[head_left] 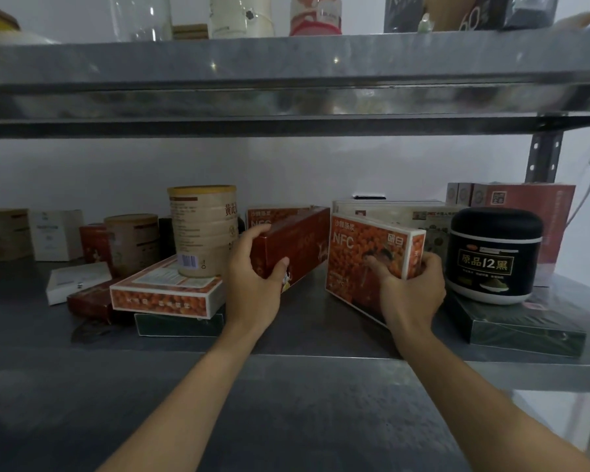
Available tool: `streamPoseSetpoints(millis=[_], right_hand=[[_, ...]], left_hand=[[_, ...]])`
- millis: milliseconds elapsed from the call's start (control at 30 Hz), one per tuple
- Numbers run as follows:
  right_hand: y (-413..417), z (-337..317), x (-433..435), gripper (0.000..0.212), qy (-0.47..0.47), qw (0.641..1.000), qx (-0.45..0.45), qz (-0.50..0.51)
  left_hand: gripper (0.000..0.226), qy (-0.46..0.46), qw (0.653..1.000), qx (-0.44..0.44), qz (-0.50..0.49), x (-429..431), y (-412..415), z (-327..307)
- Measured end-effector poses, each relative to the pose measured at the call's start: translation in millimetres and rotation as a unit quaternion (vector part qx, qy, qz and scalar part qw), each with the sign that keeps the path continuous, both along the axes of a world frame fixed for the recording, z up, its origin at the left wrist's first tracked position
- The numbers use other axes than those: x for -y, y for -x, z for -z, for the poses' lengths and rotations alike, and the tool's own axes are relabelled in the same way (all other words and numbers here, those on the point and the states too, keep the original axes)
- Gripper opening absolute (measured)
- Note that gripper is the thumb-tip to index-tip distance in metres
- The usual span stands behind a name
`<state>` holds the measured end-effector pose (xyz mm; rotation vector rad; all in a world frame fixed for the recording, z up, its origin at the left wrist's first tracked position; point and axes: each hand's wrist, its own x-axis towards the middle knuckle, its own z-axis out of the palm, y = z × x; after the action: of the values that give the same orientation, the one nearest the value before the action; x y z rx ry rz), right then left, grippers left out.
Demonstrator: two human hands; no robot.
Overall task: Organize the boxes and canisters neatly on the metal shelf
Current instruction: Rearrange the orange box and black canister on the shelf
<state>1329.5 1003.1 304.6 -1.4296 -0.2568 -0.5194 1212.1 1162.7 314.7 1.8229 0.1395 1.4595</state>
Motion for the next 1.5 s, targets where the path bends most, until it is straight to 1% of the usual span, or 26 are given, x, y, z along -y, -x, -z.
streamPoseSetpoints(millis=[167, 300, 500, 633, 733, 900, 1033, 1233, 1400, 1500], right_hand=[[16, 1, -7, 0.051, -0.012, 1.000, 0.002, -0.028], [29, 0, -24, 0.049, -0.007, 0.999, -0.008, -0.041], [48, -4, -53, 0.045, -0.003, 0.998, -0.010, -0.067], [58, -4, -71, 0.046, 0.001, 0.998, -0.006, -0.069], [62, -4, -79, 0.047, 0.003, 0.997, -0.005, -0.074], [64, -5, -90, 0.049, 0.013, 0.997, -0.007, -0.076], [64, -3, -99, 0.049, 0.028, 0.997, -0.006, -0.074], [62, 1, -104, 0.049, 0.046, 0.998, 0.006, -0.049], [64, 0, -103, 0.052, 0.052, 0.997, 0.004, -0.048], [63, 0, -104, 0.052, 0.055, 0.997, 0.007, -0.049]], left_hand=[[0.054, -0.011, 0.998, 0.062, -0.018, -4, 39, -16], [0.054, 0.013, 0.996, 0.087, -0.017, -14, 66, -25], [0.057, 0.028, 0.991, 0.114, -0.056, -37, 102, -29], [0.059, 0.061, 0.984, 0.156, -0.057, -53, 129, -31], [0.059, 0.055, 0.977, 0.185, -0.089, -70, 153, -33], [0.058, 0.084, 0.963, 0.208, -0.151, -110, 188, -26], [0.057, 0.110, 0.950, 0.192, -0.218, -143, 193, -12], [0.055, 0.138, 0.939, 0.119, -0.292, -198, 190, 16], [0.050, 0.119, 0.939, 0.085, -0.312, -230, 179, 31], [0.050, 0.106, 0.944, 0.037, -0.311, -246, 172, 38]])
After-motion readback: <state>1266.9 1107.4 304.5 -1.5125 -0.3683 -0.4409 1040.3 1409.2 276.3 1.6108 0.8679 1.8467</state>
